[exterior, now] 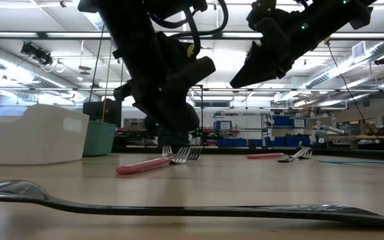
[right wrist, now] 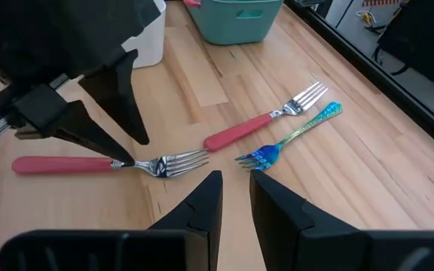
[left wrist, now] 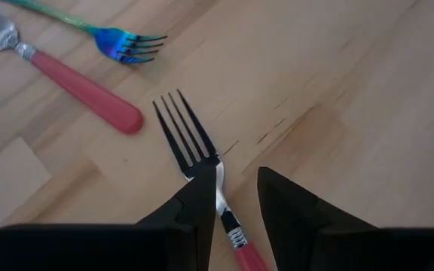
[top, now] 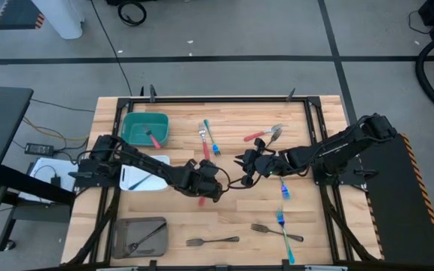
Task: Sort silverware by color (type)
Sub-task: Put the pink fork into the green bin
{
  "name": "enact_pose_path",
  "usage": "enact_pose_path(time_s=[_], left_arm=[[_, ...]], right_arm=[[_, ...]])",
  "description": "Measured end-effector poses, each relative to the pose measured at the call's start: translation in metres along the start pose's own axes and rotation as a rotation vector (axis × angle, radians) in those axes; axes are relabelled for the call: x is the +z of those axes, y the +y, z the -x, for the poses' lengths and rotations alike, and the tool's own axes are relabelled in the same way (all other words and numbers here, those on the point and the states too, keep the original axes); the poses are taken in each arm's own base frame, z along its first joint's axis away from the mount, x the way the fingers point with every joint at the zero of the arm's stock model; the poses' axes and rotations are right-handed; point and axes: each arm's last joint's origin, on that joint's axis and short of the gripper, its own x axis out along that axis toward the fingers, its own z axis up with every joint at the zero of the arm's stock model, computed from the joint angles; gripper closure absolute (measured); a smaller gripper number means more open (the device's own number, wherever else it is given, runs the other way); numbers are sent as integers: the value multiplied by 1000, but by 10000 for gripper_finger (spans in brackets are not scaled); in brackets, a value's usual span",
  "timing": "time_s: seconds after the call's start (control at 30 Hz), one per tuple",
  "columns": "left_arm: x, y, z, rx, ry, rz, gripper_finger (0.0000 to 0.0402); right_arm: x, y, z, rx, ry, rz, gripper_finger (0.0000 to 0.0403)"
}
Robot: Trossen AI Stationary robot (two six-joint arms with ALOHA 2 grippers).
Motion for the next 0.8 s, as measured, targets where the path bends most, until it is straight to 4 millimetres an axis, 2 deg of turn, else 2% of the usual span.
enact_pose_path(time_s=[0.37, 0.7, 0.8], left_arm=[[-3, 4, 0, 34, 29, -28, 291], [-16, 1, -26, 72, 72, -24, 291], [-17, 1, -28, 57, 88, -10, 291]], right_arm=[[0, 1, 0, 25, 6, 0, 325], [-1, 1, 0, 44, 16, 5, 325], [-1, 1, 0, 44, 16, 5, 325]])
